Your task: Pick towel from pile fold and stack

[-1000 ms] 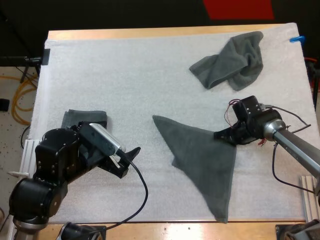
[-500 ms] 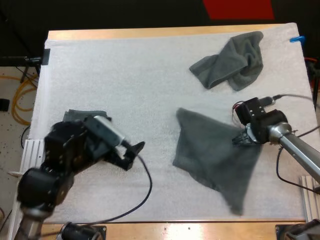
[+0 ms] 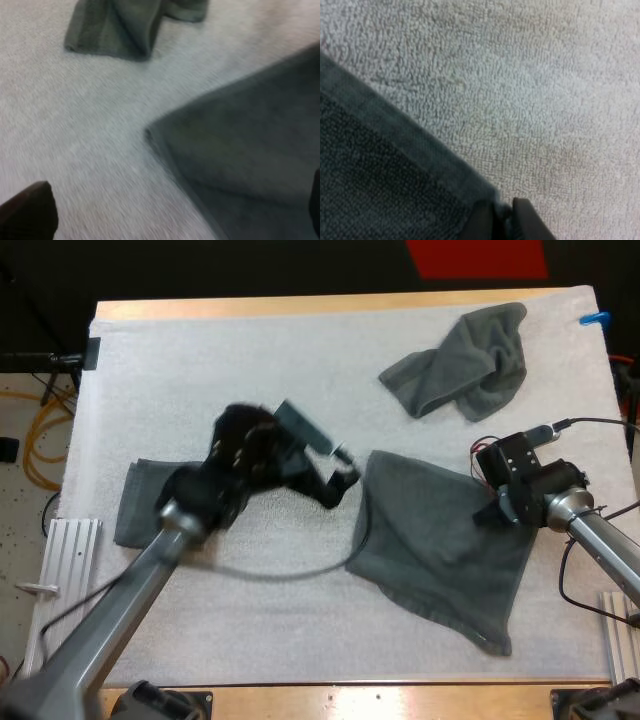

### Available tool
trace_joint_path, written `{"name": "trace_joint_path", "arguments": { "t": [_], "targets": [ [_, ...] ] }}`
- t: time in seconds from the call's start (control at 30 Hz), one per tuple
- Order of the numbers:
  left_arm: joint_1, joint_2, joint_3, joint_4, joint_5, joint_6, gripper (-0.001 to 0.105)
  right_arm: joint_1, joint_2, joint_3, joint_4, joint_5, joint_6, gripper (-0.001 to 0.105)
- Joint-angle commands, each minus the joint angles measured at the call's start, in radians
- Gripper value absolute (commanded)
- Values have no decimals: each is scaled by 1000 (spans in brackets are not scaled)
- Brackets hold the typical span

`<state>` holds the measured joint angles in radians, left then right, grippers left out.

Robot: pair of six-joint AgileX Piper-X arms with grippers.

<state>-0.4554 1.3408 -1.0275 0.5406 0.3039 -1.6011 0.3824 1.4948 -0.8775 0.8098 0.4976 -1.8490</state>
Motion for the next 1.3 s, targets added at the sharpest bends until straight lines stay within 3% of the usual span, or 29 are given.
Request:
{"name": "trace_joint_path", "arguments": {
  "t": [0.0,0.27,0.43,0.67,0.97,1.2,1.27],
  "targets": [
    [-4,28,-27,-25,-8,-7,105,-7,-9,-1,7,15,-10,0],
    [-28,317,-275,-22,-49,-11,105,-7,-9,-1,28,15,-10,0],
    [-87,442,-369,-22,-99,-11,105,-7,-9,-1,28,15,-10,0],
    [-150,591,-456,43,-243,-11,105,-7,-9,-1,39,15,-10,0],
    [-151,734,-553,205,-240,-14,102,-7,-9,-1,37,15,-10,0],
    [-151,764,-567,231,-232,-31,101,-7,-9,-1,37,15,-10,0],
    [-153,765,-567,242,-232,-41,83,-7,-9,-1,37,15,-10,0]
  ]
}}
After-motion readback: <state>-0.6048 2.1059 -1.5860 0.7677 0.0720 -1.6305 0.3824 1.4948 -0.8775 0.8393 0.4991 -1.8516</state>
